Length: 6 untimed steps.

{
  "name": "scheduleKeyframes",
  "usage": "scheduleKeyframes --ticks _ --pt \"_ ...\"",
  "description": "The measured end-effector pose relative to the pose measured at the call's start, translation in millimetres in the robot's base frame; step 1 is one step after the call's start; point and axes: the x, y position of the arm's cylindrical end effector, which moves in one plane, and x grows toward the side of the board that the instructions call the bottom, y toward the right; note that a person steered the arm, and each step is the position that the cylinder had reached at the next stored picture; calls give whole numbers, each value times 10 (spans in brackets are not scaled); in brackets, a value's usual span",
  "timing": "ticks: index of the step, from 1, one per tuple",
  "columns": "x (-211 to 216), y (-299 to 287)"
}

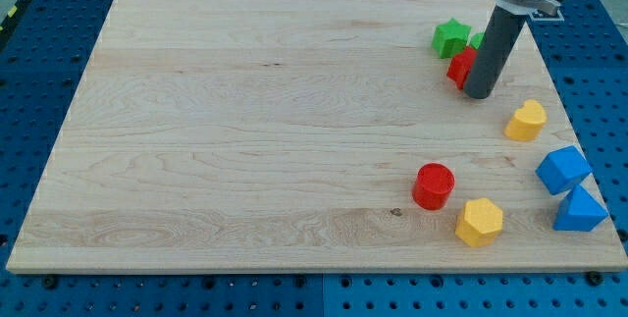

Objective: Push the yellow heart closer to the blue cube

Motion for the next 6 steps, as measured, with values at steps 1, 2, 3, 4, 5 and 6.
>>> scheduleKeyframes --ticks 1,2,3,4,5,6 --pt "37 9" --pt "37 155" --pt "37 328" --pt "52 458" --pt "151 458" --pt "292 458"
